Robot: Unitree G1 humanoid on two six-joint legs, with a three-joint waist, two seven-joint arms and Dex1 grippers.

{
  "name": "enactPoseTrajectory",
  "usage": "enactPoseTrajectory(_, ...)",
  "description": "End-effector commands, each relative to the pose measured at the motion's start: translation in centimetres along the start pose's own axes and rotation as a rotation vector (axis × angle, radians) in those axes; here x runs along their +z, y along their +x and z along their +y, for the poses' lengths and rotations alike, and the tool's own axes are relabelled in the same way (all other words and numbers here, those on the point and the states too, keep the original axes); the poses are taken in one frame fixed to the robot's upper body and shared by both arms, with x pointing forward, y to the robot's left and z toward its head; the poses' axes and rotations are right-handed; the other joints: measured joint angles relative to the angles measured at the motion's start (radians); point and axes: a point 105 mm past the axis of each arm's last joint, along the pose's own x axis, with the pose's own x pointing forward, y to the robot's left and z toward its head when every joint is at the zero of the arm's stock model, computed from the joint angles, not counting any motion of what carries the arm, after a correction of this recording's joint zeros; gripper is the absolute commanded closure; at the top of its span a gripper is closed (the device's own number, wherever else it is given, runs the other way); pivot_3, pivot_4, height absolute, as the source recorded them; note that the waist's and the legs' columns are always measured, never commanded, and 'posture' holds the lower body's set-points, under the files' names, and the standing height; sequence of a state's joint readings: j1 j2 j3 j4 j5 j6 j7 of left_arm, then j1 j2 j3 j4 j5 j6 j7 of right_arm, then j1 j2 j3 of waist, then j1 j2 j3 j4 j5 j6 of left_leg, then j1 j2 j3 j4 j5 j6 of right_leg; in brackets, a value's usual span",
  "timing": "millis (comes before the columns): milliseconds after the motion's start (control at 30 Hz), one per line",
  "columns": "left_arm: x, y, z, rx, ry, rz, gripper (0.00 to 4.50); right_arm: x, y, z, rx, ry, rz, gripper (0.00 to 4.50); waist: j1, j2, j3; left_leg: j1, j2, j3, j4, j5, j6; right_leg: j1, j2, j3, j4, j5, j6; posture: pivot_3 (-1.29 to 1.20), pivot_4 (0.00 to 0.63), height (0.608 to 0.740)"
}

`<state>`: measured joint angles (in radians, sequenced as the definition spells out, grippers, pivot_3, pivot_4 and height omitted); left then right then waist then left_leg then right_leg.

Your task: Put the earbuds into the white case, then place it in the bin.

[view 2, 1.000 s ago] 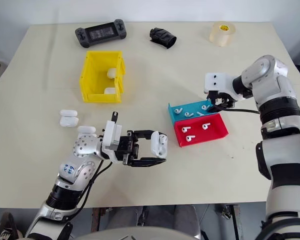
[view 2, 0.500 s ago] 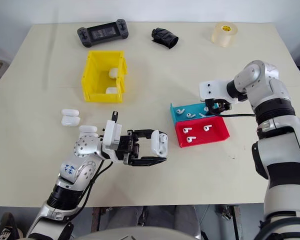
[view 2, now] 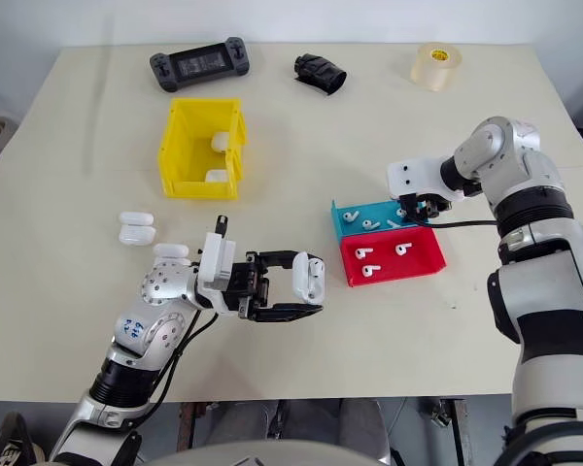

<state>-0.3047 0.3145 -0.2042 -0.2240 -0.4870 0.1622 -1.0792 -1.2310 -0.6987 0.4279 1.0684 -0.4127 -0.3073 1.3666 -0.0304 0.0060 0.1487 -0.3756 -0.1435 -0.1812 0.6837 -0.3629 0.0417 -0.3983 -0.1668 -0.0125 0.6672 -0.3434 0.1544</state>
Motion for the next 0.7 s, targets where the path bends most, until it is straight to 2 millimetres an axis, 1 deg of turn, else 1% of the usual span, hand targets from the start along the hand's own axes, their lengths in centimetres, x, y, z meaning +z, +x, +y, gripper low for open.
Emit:
enactPoseTrajectory(33, 1.35, 0.22, -0.42, -0.023, 0.047, -0.037, 1.69, 0.09, -0.21, -0.11, -0.007, -0.009, -0.003, 3.9, 0.0, 0.0, 0.0, 0.0, 0.0, 0.0, 0.0, 0.0, 0.0, 0.0, 0.0, 0.0, 0.0, 0.0, 0.0, 0.0, 0.15, 0.74)
enactPoseTrajectory(67, 1.35, 0.21, -0.42, -0.022, 0.047, -0.036, 1.69, 0.11, -0.18, -0.13, -0.009, -0.007, -0.005, 4.0, 0.0, 0.0, 0.0, 0.0, 0.0, 0.0, 0.0, 0.0, 0.0, 0.0, 0.0, 0.0, 0.0, 0.0, 0.0, 0.0, 0.15, 0.74)
enactPoseTrajectory(500, 1.44, 0.21, -0.38, -0.025, 0.049, -0.036, 1.69, 0.05, 0.05, 0.1, -0.003, 0.008, -0.017, 4.0, 0.0, 0.0, 0.0, 0.0, 0.0, 0.0, 0.0, 0.0, 0.0, 0.0, 0.0, 0.0, 0.0, 0.0, 0.0, 0.0, 0.15, 0.74)
enactPoseTrajectory(633, 1.45, 0.2, -0.41, -0.024, 0.047, -0.036, 1.69, 0.25, 0.05, -0.19, -0.031, 0.019, -0.037, 4.0, 0.0, 0.0, 0.0, 0.0, 0.0, 0.0, 0.0, 0.0, 0.0, 0.0, 0.0, 0.0, 0.0, 0.0, 0.0, 0.0, 0.15, 0.74)
enactPoseTrajectory(700, 1.41, 0.17, -0.43, -0.024, 0.045, -0.034, 1.69, 0.72, -0.43, -0.67, -0.059, 0.036, -0.075, 4.0, 0.0, 0.0, 0.0, 0.0, 0.0, 0.0, 0.0, 0.0, 0.0, 0.0, 0.0, 0.0, 0.0, 0.0, 0.0, 0.0, 0.15, 0.74)
